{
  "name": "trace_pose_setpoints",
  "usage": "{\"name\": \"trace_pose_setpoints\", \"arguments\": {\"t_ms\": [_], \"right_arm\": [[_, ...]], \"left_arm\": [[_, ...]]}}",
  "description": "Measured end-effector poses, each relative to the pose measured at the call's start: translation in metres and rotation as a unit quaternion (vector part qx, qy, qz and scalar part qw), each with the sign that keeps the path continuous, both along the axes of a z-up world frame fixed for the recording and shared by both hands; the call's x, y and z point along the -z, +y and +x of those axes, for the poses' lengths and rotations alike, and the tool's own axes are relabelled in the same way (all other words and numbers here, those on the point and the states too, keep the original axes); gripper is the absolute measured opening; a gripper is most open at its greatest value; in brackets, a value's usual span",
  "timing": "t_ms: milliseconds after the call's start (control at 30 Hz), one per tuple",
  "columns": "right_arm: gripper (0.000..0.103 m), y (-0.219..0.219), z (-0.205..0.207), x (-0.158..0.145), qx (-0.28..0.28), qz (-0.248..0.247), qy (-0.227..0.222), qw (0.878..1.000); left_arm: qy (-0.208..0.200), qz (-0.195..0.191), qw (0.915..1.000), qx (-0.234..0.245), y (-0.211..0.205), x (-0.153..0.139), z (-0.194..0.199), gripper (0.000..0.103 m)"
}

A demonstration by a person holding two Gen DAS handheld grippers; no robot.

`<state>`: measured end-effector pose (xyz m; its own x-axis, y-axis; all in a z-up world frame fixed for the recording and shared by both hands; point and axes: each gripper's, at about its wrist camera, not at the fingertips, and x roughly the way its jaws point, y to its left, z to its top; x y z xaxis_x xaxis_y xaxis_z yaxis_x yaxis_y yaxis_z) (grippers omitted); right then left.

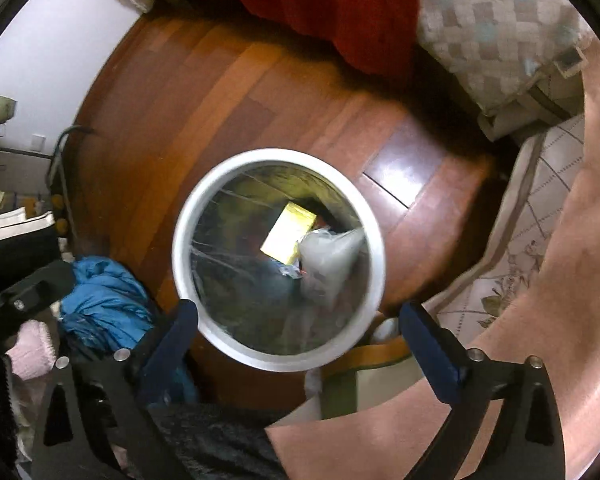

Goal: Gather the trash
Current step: 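Carry box and carton over the bin and open both grippers, then move both open tools back over the table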

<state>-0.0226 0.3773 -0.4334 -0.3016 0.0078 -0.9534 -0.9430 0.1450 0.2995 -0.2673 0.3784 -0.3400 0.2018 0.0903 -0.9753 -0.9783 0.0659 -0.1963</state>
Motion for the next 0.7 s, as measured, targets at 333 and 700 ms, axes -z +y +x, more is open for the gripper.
{"name": "trace_pose_setpoints", "arguments": {"t_ms": [333,700], "right_arm": [[0.103,-0.038,0.01,-0.011,-0.017,0.011,-0.076,0.997],[0.103,-0.063,0.011,-0.055,-0.004,0.052,-0.078,0.996]], "left_arm": [[0.051,0.029,0.9983,0.006,-0.032,-0.006,0.005,0.103],[0.056,0.074,0.9955,0.022,-0.07,-0.046,0.02,0.103]]}}
